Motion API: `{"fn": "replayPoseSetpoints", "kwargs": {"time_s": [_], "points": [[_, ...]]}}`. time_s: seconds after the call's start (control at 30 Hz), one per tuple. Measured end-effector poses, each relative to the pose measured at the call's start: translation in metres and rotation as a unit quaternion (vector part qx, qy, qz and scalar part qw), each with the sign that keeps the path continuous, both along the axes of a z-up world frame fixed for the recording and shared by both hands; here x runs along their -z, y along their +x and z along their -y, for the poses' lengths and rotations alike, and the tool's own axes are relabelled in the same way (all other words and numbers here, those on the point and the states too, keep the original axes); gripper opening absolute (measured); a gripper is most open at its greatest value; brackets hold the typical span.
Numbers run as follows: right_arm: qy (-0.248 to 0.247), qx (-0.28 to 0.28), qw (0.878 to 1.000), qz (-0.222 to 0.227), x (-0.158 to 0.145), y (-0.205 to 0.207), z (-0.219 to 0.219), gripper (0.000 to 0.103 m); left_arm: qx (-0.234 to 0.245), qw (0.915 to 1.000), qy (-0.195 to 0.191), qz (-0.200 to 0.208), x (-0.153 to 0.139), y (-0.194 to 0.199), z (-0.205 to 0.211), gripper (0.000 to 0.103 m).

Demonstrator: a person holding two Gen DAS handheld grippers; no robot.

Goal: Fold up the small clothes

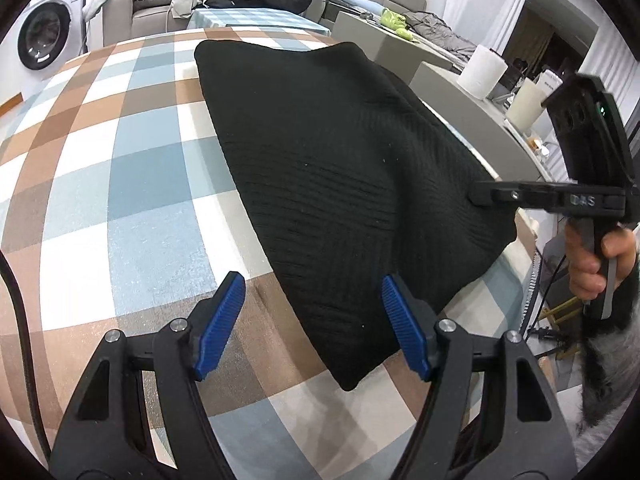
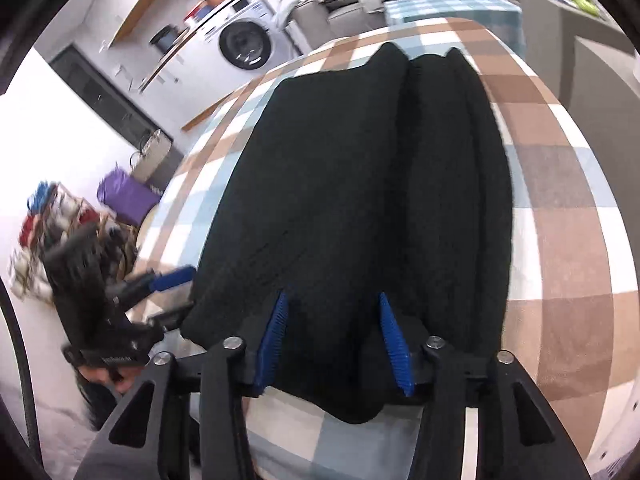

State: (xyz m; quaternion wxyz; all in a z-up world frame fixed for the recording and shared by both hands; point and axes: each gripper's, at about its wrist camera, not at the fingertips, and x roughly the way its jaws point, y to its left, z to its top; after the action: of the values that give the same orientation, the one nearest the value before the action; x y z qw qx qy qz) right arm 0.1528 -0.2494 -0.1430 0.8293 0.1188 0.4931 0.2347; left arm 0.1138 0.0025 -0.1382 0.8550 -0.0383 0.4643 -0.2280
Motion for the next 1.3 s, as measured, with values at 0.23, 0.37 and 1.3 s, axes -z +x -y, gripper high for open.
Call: {"fn": "replayPoseSetpoints", "kwargs": {"time_s": [0.23,0.37,1.3], "points": [[-0.014,-0.024,0.998,0.061,-0.041,-0.011,0.011,0.004,0.006,0.9997,0.022,-0.003,0.003,0.001,0.002,0.069],[-0.078,-0.003,0.997,0.012,-0.008,0.001,0.013,0.010,0.005,0.9999,0.013,-0.005,0.002,0.002,-0.001,0.069],[-0.008,0.075,0.997,0.010,-0.006,-0.034,0.050,0.008,0.083,0.9962,0.015,0.023,-0.012,-0.008,0.062,0.069]]}}
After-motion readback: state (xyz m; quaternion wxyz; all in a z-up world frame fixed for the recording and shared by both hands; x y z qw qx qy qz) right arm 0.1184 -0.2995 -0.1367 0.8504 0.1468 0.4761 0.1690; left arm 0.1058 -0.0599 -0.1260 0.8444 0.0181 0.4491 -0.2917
